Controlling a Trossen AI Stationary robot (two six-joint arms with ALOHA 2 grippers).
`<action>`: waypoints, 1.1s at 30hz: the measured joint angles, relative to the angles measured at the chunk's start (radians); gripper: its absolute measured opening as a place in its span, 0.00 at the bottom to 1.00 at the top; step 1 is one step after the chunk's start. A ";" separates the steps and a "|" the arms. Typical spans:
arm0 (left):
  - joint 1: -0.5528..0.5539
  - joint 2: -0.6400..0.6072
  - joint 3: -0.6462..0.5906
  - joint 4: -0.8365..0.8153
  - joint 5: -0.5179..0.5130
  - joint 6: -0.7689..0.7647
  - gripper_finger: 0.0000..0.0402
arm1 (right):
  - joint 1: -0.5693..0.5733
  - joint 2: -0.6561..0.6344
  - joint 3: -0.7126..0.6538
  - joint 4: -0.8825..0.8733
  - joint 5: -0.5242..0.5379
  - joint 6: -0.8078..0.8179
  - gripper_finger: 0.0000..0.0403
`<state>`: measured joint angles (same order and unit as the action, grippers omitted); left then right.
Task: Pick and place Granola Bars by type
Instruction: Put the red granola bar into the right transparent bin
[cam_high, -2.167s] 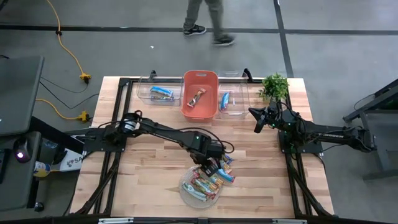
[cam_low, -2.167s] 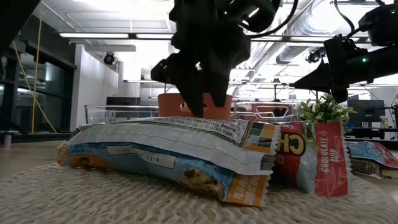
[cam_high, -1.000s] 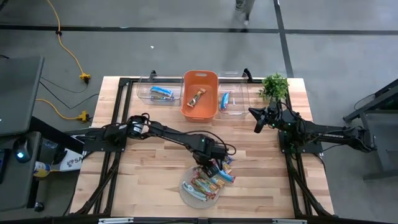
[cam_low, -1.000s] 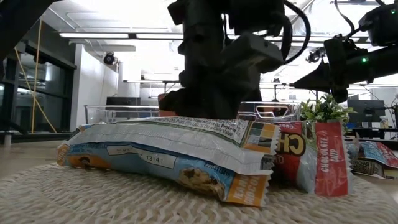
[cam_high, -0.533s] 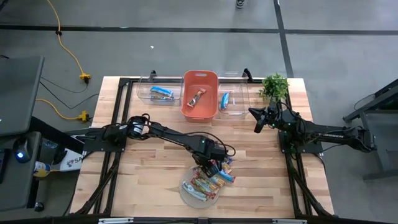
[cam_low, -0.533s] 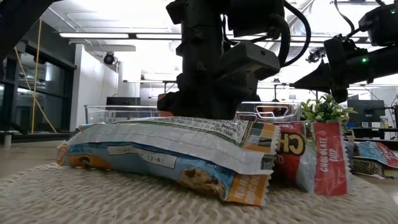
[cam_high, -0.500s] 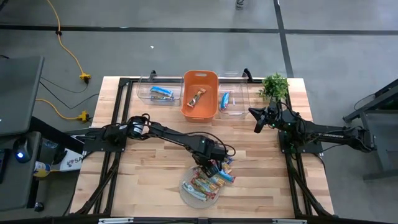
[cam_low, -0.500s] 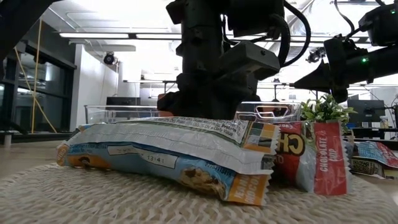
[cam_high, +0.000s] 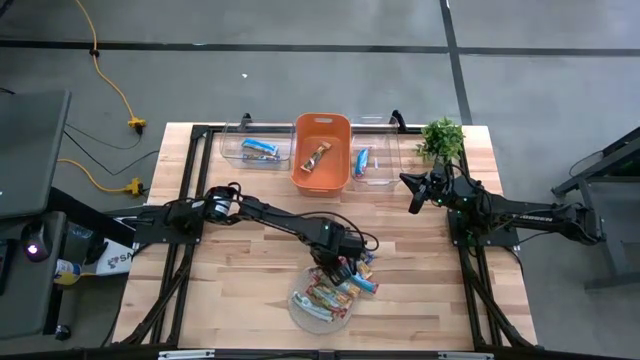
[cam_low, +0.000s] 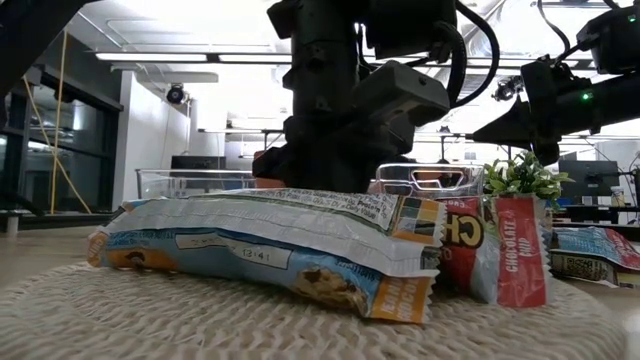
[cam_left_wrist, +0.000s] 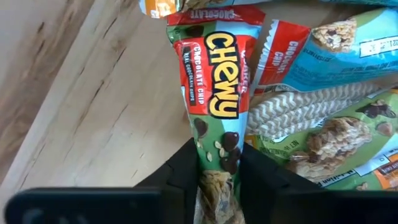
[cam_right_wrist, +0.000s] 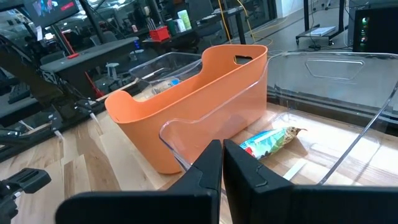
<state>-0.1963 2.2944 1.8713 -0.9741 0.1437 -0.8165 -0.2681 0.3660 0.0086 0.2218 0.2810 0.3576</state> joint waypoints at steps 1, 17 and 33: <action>0.000 0.000 0.000 0.000 0.004 0.000 0.19 | 0.000 0.000 0.000 0.000 0.000 0.000 0.00; 0.025 -0.037 0.046 -0.121 -0.017 0.042 0.16 | 0.000 0.000 0.000 0.001 0.000 0.000 0.00; 0.074 -0.110 0.308 -0.180 -0.048 0.251 0.16 | 0.000 0.000 0.000 0.002 0.000 0.000 0.00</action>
<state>-0.1226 2.1839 2.1794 -1.1545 0.0954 -0.5660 -0.2684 0.3657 0.0086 0.2241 0.2810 0.3576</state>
